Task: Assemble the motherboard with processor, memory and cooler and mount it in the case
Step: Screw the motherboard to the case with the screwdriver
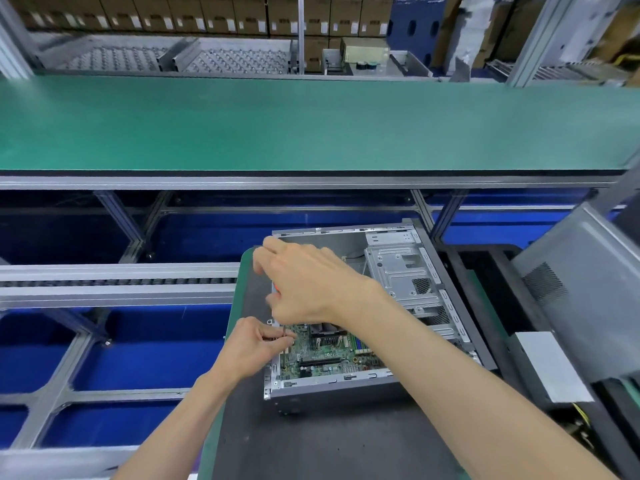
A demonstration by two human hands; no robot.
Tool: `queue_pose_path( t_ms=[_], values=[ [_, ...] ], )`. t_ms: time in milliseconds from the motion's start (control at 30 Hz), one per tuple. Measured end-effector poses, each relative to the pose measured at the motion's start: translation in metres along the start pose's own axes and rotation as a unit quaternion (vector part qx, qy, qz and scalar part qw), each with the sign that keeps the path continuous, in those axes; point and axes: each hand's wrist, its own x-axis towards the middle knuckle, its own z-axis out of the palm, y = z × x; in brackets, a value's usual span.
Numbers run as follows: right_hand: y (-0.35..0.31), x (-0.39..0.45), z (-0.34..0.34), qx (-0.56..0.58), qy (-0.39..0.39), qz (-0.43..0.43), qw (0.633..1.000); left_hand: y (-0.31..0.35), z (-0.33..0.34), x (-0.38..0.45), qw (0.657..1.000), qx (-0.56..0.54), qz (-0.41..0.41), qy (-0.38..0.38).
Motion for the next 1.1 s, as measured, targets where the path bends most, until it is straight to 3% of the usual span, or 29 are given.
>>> queue_pose_path(
  t_ms=[100, 267, 367, 500, 700, 900, 1100],
  values=[
    [0.001, -0.001, -0.002, 0.026, -0.028, 0.002, 0.999, -0.002, 0.0, 0.001, 1.0, 0.004, 0.001, -0.004],
    [-0.003, -0.002, 0.004, -0.121, 0.057, 0.043, 0.99, -0.002, -0.001, 0.001, 1.0, 0.003, 0.005, -0.015],
    [-0.003, -0.002, 0.001, -0.078, 0.047, 0.034, 0.995, 0.0, -0.001, 0.001, 1.0, 0.012, 0.002, -0.014],
    [0.003, -0.003, -0.005, 0.003, -0.023, 0.008, 1.0, -0.001, -0.002, 0.001, 1.0, 0.014, 0.006, -0.012],
    [-0.001, -0.002, 0.007, -0.102, 0.06, 0.055, 0.991, 0.002, -0.002, -0.002, 1.0, 0.007, 0.002, -0.016],
    [0.004, -0.005, -0.005, 0.017, -0.029, 0.0, 0.999, 0.004, -0.002, -0.003, 1.0, 0.007, 0.0, -0.011],
    [-0.007, -0.003, 0.005, -0.059, 0.03, 0.041, 0.997, 0.006, -0.002, -0.005, 1.0, 0.008, 0.009, -0.016]
  ],
)
